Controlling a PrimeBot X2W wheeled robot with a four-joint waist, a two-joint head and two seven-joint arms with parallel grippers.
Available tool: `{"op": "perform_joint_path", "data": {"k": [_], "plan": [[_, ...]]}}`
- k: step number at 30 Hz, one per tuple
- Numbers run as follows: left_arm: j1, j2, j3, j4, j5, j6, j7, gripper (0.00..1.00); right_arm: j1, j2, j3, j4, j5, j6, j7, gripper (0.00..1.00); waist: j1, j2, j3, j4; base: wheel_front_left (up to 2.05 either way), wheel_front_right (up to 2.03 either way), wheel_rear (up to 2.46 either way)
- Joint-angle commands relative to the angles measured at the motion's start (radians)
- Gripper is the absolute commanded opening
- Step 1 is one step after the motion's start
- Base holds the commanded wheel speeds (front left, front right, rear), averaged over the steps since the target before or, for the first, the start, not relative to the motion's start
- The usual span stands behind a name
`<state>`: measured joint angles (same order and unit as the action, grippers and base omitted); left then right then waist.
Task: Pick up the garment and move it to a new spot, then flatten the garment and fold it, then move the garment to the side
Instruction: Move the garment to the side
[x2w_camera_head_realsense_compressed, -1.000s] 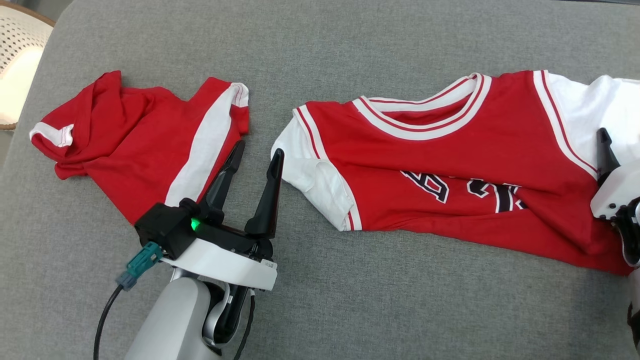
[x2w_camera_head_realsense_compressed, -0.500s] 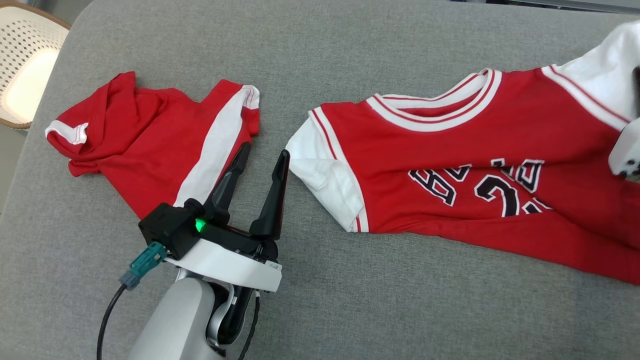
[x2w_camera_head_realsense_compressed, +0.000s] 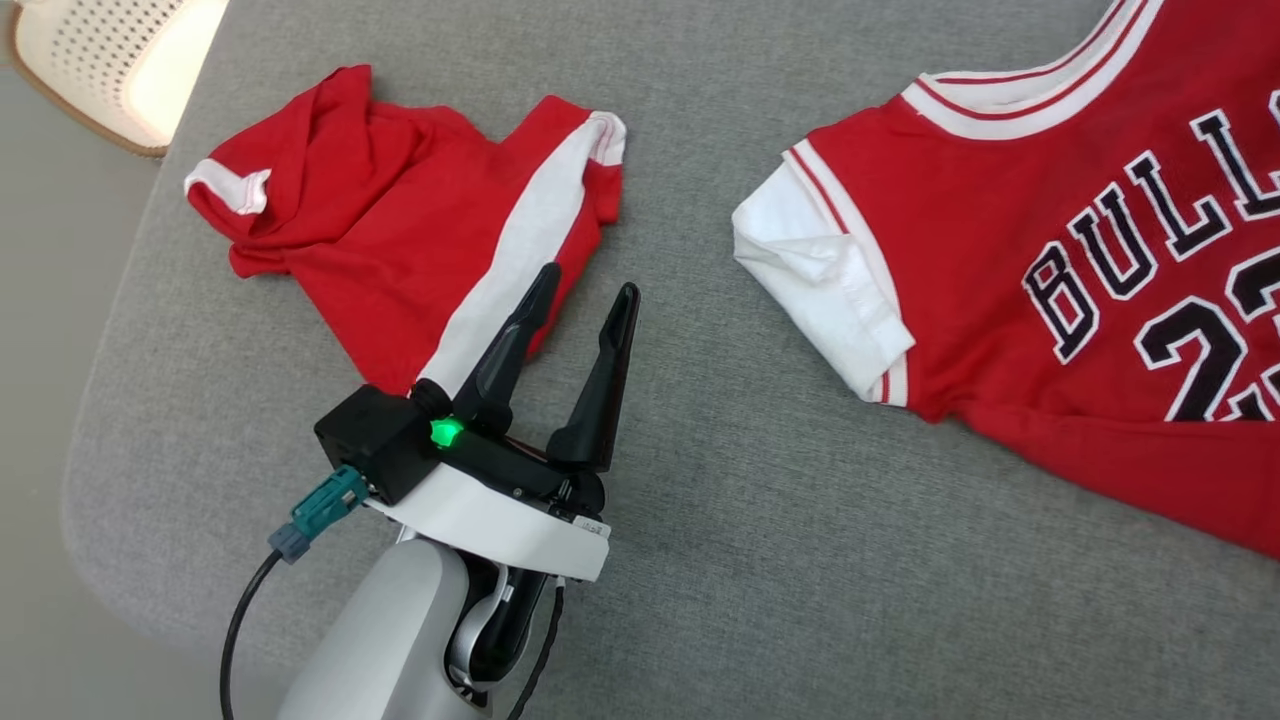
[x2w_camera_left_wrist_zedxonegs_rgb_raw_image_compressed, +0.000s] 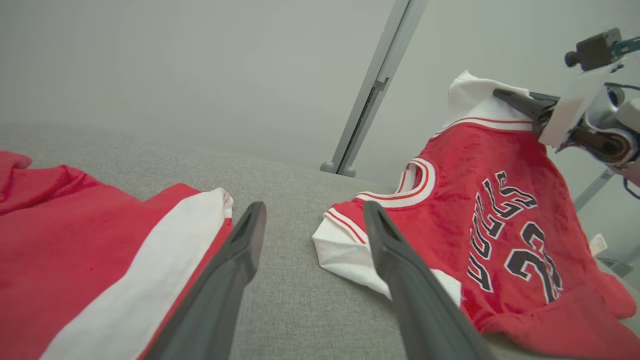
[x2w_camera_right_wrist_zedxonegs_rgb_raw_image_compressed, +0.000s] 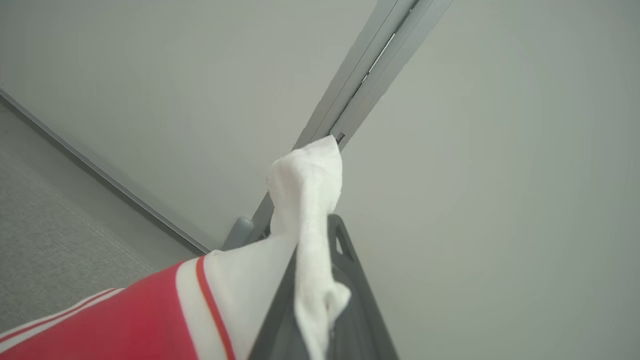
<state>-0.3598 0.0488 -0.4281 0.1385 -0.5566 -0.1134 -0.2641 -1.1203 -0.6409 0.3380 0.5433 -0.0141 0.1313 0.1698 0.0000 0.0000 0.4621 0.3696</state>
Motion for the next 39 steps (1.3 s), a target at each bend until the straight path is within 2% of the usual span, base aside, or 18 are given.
{"op": "perform_joint_path", "data": {"k": [1, 6, 11, 17, 20, 27, 34, 39], "plan": [[-0.020, 0.003, -0.002, -0.003, -0.007, 0.004, -0.001, 1.00, -0.028, -0.016, 0.030, 0.035, -0.004, -0.001, -0.010, 1.00, 0.0000, 0.0000, 0.027, 0.035, 0.00, 0.00, 0.00], [-0.016, 0.003, -0.004, 0.001, -0.012, 0.010, -0.001, 1.00, -0.103, -0.011, 0.107, 0.163, 0.000, -0.001, -0.040, 1.00, 0.0000, 0.0000, 0.023, 0.046, 0.00, 0.00, 0.00], [-0.012, 0.003, 0.015, 0.008, 0.004, 0.013, -0.001, 1.00, -0.079, 0.028, 0.120, 0.238, 0.025, -0.001, -0.097, 1.00, 0.0000, 0.0000, -0.005, 0.020, 0.00, 0.00, 0.00], [0.007, 0.003, 0.062, 0.016, 0.044, 0.012, -0.001, 1.00, 0.008, 0.106, 0.047, 0.293, 0.085, -0.001, -0.224, 1.00, 0.0000, 0.0000, -0.075, -0.055, 0.00, 0.00, 0.00], [0.026, 0.004, 0.101, 0.025, 0.072, 0.007, -0.001, 1.00, 0.106, 0.162, -0.012, 0.296, 0.120, -0.001, -0.315, 1.00, 0.0000, 0.0000, -0.132, -0.115, 0.00, 0.00, 0.00], [0.068, 0.003, 0.156, 0.040, 0.095, 0.002, -0.001, 1.00, 0.357, 0.264, -0.113, 0.227, 0.193, -0.001, -0.410, 1.00, 0.0000, 0.0000, -0.227, -0.198, 0.00, 0.00, 0.00], [0.112, 0.003, 0.188, 0.065, 0.112, -0.002, -0.001, 1.00, 0.645, 0.373, -0.246, 0.039, 0.220, -0.001, -0.434, 1.00, 0.0000, 0.0000, -0.276, -0.263, 0.00, 0.00, 0.00], [0.116, 0.004, 0.197, 0.182, 0.086, 0.039, -0.001, 1.00, 0.788, 0.468, -0.328, -0.095, 0.158, -0.001, -0.437, 1.00, 0.0000, 0.0000, -0.277, -0.307, 0.00, 0.00, 0.00]]}}
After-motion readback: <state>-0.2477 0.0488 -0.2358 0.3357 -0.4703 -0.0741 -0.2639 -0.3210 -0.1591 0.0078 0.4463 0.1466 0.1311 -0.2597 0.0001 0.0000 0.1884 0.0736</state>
